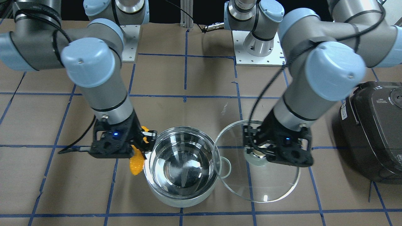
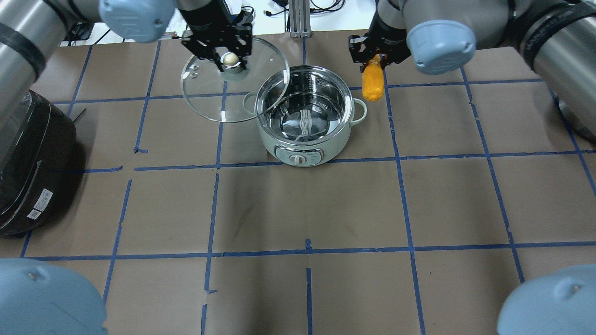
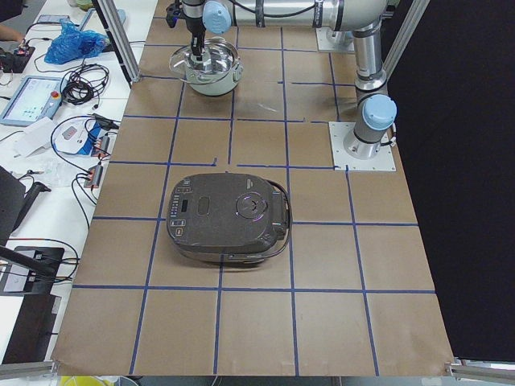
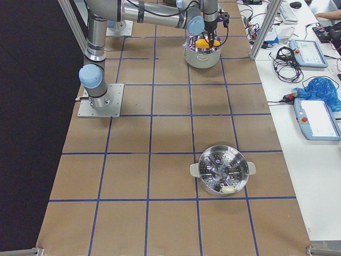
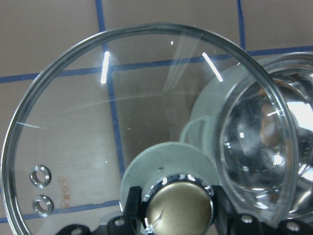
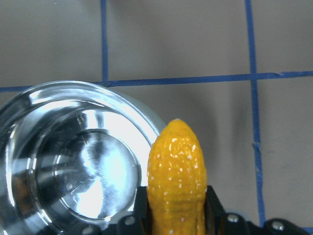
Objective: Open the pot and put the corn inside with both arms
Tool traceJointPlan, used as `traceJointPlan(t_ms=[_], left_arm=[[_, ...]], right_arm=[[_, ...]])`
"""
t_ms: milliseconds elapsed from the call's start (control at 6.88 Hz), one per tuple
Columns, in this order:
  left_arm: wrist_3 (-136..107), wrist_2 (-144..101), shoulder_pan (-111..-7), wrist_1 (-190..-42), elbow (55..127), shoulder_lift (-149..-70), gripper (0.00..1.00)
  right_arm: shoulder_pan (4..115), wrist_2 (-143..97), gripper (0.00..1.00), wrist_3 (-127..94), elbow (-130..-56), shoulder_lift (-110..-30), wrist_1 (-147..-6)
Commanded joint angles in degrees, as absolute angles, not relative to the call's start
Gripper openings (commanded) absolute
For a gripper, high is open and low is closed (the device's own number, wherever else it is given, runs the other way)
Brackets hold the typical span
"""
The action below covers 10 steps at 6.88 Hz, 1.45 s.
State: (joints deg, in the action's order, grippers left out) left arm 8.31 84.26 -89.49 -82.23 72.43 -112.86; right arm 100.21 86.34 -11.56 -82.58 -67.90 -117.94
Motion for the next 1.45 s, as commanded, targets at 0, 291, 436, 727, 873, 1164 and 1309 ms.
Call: traceJointPlan(t_ms=[0,291,436,727,873,1164,1309], left_arm=[[25.16,84.46,-78.01,-78.87,78.71,-112.59,0.02],[25.32,84.55,-75.94,-60.94,88.98,-113.72,0.02],[25.23,84.64,-75.94,-55.69,92.6,-114.6,0.02],[22.42,83.77,-76.02,-55.46,93.16,-117.84,0.04],[22.06,83.59,-76.11,-55.46,93.16,-118.56,0.04],[21.18,83.15,-76.11,-55.37,93.95,-118.74,0.65],[20.92,82.97,-76.11,-55.37,93.52,-119.0,1.0]], right_arm=[[108.69,86.22,0.1,-14.58,-82.35,-62.61,-126.51],[108.72,87.97,0.17,-13.72,-81.48,-57.5,-129.2],[108.63,89.46,0.18,-13.19,-81.47,-56.87,-129.2],[108.55,90.78,0.99,-12.66,-81.74,-56.95,-128.33],[108.11,90.53,1.0,-12.57,-81.48,-58.26,-127.54],[107.93,90.97,1.0,-13.53,-82.7,-67.36,-114.67],[106.36,90.97,1.0,-13.45,-82.79,-70.98,-108.78]])
